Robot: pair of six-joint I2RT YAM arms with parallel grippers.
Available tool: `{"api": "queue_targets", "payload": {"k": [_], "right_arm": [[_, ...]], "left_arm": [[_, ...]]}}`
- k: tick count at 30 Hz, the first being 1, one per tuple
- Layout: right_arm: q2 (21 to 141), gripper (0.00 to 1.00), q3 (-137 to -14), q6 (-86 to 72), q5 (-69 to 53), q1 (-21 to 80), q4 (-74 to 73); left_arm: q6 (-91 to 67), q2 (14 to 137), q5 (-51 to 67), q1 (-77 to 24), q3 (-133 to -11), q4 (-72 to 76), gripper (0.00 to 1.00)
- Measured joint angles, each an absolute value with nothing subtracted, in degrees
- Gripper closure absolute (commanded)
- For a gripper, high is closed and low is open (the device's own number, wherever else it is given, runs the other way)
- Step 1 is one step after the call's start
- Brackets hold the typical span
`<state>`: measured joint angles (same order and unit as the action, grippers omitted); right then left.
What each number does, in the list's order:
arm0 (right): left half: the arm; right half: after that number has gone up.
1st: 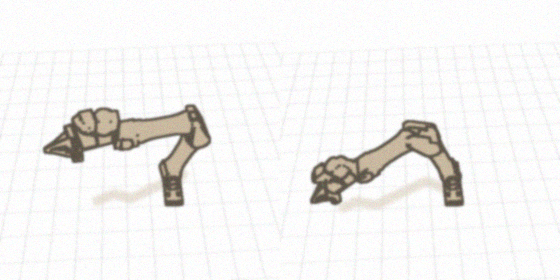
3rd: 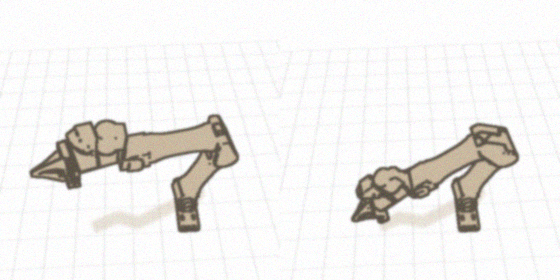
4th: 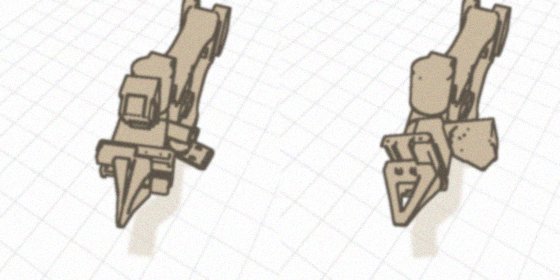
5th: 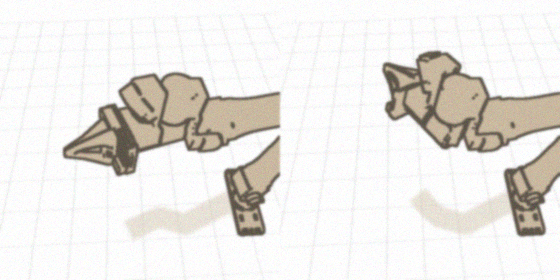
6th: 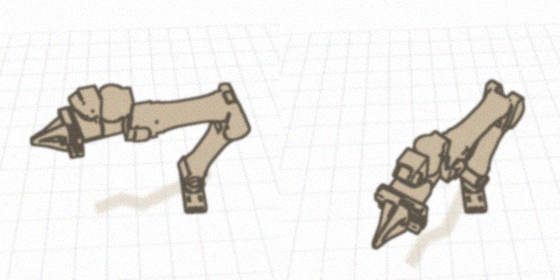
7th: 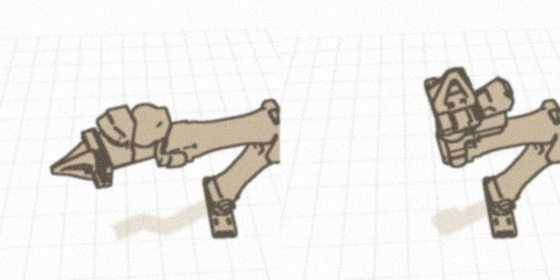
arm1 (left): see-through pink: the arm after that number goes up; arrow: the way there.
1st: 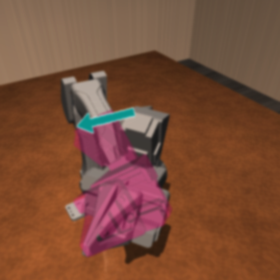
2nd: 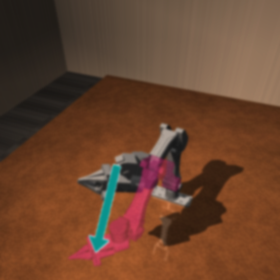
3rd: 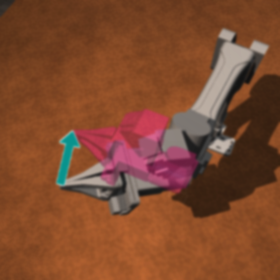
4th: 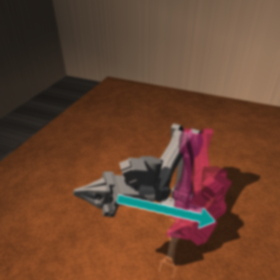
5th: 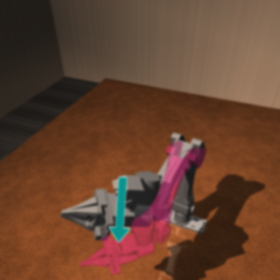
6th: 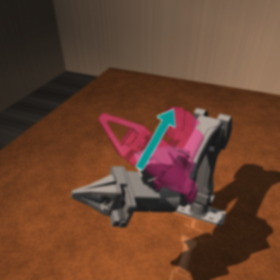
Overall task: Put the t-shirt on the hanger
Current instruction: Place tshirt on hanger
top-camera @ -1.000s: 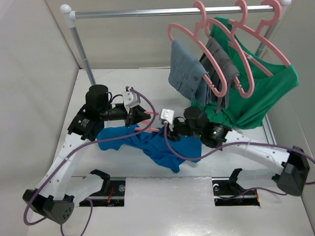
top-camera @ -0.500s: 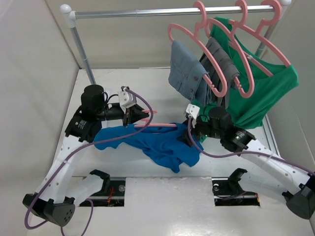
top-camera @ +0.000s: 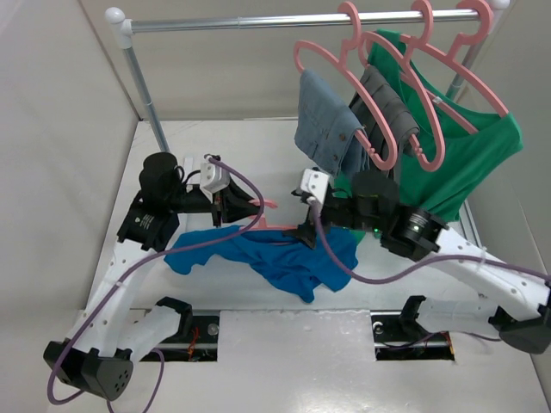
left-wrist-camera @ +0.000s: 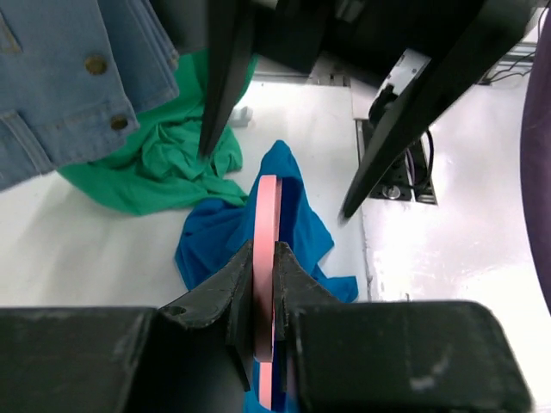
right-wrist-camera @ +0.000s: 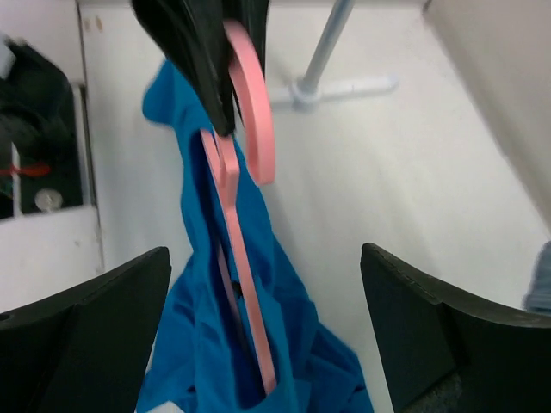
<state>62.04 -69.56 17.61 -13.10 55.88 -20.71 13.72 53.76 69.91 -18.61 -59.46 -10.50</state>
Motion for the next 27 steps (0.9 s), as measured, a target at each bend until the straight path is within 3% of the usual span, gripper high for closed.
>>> {"api": "queue_targets", "payload": {"k": [4,9,10,11,13,14,16,17,18,19,21,24,27], "right_arm": [[69.1,0.14,-69.5,20.3,-14.9,55.9,-22.2],[74.5,0.33,-69.4,22.5,-19.5,55.9,-23.2],[74.8,0.39,-69.5,22.6,-20.4,55.8,-22.6],[74.9,0.62,-69.5,22.5,-21.1,55.8,-22.3],[74.9,0.93,-69.5,22.4,-21.5,55.9,-21.9],[74.9,1.00,-69.5,22.2,-21.4,55.9,-21.5],[74.5,1.00,-69.0,21.3,-20.7,55.9,-20.9],[73.9,1.00,-68.4,21.0,-20.0,55.9,-20.6],[73.4,1.00,-67.9,20.8,-19.3,55.9,-20.5],[72.8,1.00,-67.4,20.6,-18.6,56.0,-20.6],[71.2,1.00,-66.5,19.9,-17.5,56.1,-21.4],[67.5,1.00,-65.7,19.1,-15.0,56.0,-23.5],[63.3,1.00,-65.6,18.4,-13.1,56.0,-25.6]], "left_arm": [[11.2,53.0,71.4,-18.6,-59.5,-6.9,1.00],[7.1,52.2,72.1,-18.5,-59.5,-1.9,1.00],[6.4,52.0,72.2,-18.2,-59.3,-1.6,1.00],[5.9,52.0,72.2,-18.1,-59.2,-1.2,1.00],[5.0,52.0,72.3,-18.0,-59.2,-0.5,1.00],[4.8,52.0,72.4,-17.9,-59.2,-0.2,1.00],[5.3,51.9,72.2,-17.9,-59.2,-0.4,1.00],[6.1,51.8,71.8,-18.0,-59.2,-0.9,0.96],[7.2,51.7,71.1,-18.1,-59.2,-1.7,0.76],[9.2,51.6,70.1,-18.4,-59.3,-3.1,0.50],[15.7,51.0,66.6,-18.1,-60.0,-8.3,0.10],[27.4,50.7,61.2,-15.7,-62.7,-19.0,0.00],[39.1,51.3,57.7,-12.2,-66.1,-30.1,0.00]]}}
